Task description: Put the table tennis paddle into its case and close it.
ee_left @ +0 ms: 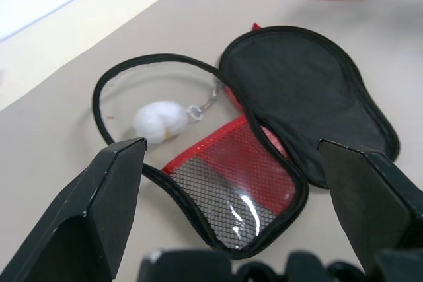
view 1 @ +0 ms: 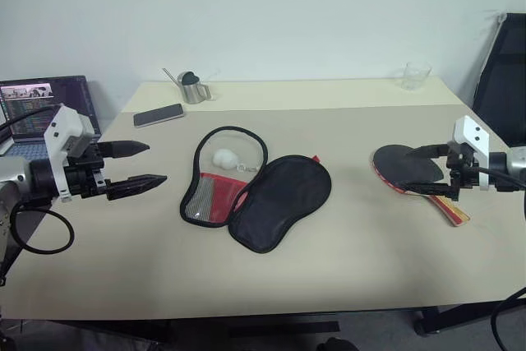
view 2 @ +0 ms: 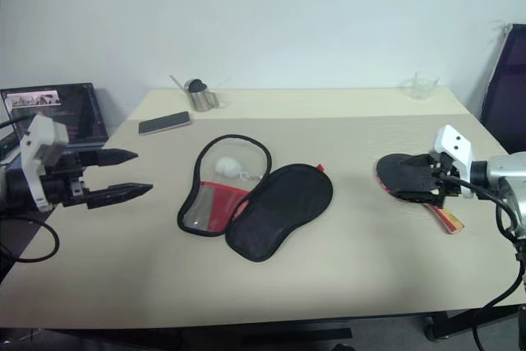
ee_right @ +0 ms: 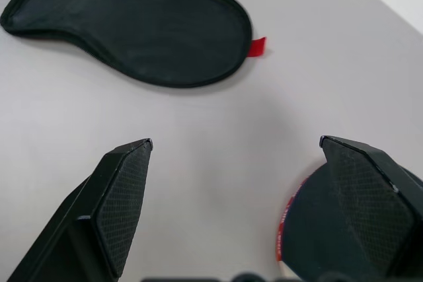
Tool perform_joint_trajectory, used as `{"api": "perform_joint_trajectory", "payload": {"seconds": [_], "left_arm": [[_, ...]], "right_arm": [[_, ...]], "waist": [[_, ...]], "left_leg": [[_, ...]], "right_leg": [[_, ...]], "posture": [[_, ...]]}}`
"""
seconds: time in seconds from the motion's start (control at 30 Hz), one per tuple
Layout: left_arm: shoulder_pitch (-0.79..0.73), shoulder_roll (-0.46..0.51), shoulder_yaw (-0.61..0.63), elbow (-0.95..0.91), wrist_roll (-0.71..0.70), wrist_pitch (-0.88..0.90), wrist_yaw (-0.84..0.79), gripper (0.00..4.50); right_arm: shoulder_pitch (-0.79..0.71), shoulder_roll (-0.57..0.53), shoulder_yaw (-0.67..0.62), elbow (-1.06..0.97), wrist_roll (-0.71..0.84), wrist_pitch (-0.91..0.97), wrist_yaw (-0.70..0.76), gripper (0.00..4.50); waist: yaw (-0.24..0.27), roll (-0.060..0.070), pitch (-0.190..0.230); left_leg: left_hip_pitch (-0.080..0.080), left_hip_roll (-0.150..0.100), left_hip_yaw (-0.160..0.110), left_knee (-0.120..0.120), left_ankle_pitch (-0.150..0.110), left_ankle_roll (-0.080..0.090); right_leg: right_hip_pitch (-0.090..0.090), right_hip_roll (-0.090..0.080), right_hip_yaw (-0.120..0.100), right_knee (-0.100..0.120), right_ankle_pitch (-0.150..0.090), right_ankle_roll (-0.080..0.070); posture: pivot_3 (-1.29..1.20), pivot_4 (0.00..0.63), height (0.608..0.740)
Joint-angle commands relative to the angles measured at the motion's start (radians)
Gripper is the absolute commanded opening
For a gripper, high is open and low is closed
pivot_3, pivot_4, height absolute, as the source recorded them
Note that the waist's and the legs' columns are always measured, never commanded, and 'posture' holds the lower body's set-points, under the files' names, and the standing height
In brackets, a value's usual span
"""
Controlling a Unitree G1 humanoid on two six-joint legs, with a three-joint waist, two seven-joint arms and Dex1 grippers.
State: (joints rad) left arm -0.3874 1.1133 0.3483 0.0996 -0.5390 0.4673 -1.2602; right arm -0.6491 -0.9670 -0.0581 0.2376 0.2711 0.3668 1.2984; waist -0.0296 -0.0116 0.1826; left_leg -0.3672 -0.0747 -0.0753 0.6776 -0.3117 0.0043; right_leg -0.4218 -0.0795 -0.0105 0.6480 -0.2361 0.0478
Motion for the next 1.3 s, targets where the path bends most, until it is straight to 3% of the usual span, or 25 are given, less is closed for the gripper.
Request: {"api": "perform_joint_trajectory", "payload": {"seconds": [0.03, 0.2, 0.37, 0.6, 0.9, 1.03, 1.3], "left_arm": [[-0.03, 0.04, 0.012, 0.01, 0.011, -0.015, -0.016, 4.5], [-0.064, 0.061, 0.003, 0.026, 0.021, -0.011, -0.03, 4.5], [-0.164, 0.005, -0.076, 0.116, 0.072, -0.032, 0.025, 4.5], [-0.271, -0.19, -0.225, 0.352, 0.202, 0.004, 0.182, 4.5], [-0.421, -0.384, -0.269, 0.605, 0.27, 0.054, 0.325, 4.5], [-0.422, -0.428, -0.282, 0.614, 0.284, 0.133, 0.366, 4.5], [-0.338, -0.503, -0.294, 0.461, 0.271, 0.232, 0.413, 4.5]], "right_arm": [[-0.028, 0.019, -0.029, -0.03, 0.035, -0.003, -0.016, 4.47], [-0.039, 0.044, -0.02, -0.015, 0.03, -0.018, -0.037, 4.47], [-0.015, 0.025, -0.045, -0.047, 0.046, -0.007, -0.048, 4.47], [0.036, -0.006, -0.086, -0.119, 0.058, 0.037, -0.081, 4.47], [0.113, -0.054, -0.14, -0.19, 0.091, 0.094, -0.095, 4.47], [0.135, -0.08, -0.162, -0.219, 0.104, 0.12, -0.094, 4.47], [0.138, -0.109, -0.161, -0.211, 0.105, 0.126, -0.098, 4.47]], "waist": [[0.0, 0.0, 0.0], [0.001, 0.0, 0.0], [0.003, 0.0, 0.0], [0.005, 0.0, 0.0], [0.005, -0.003, 0.0], [0.003, -0.003, 0.0], [0.009, -0.003, -0.001]], "left_leg": [[0.0, 0.0, 0.0, 0.0, 0.0, 0.0], [0.0, 0.0, 0.0, 0.0, 0.0, 0.0], [0.0, 0.0, 0.0, 0.0, 0.0, 0.0], [0.0, -0.001, 0.0, 0.002, 0.0, 0.0], [-0.003, -0.001, 0.0, 0.003, 0.0, 0.0], [-0.003, -0.001, 0.0, 0.003, 0.0, 0.0], [-0.002, -0.001, 0.0, 0.003, 0.0, 0.0]], "right_leg": [[0.0, 0.0, 0.0, 0.0, 0.0, 0.0], [0.0, 0.0, 0.0, 0.0, 0.0, 0.0], [0.0, 0.0, 0.0, 0.0, 0.0, 0.0], [0.0, 0.001, -0.001, 0.002, 0.0, 0.0], [-0.002, 0.0, -0.001, 0.001, 0.0, 0.001], [-0.002, 0.0, -0.001, 0.002, 0.0, 0.001], [-0.001, 0.0, 0.0, 0.002, 0.0, 0.001]], "posture": [[0.0, 0.15, 0.74], [0.0, 0.15, 0.74], [0.0, 0.15, 0.74], [0.0, 0.15, 0.74], [0.0, 0.15, 0.74], [0.0, 0.15, 0.74], [0.0, 0.15, 0.74]]}}
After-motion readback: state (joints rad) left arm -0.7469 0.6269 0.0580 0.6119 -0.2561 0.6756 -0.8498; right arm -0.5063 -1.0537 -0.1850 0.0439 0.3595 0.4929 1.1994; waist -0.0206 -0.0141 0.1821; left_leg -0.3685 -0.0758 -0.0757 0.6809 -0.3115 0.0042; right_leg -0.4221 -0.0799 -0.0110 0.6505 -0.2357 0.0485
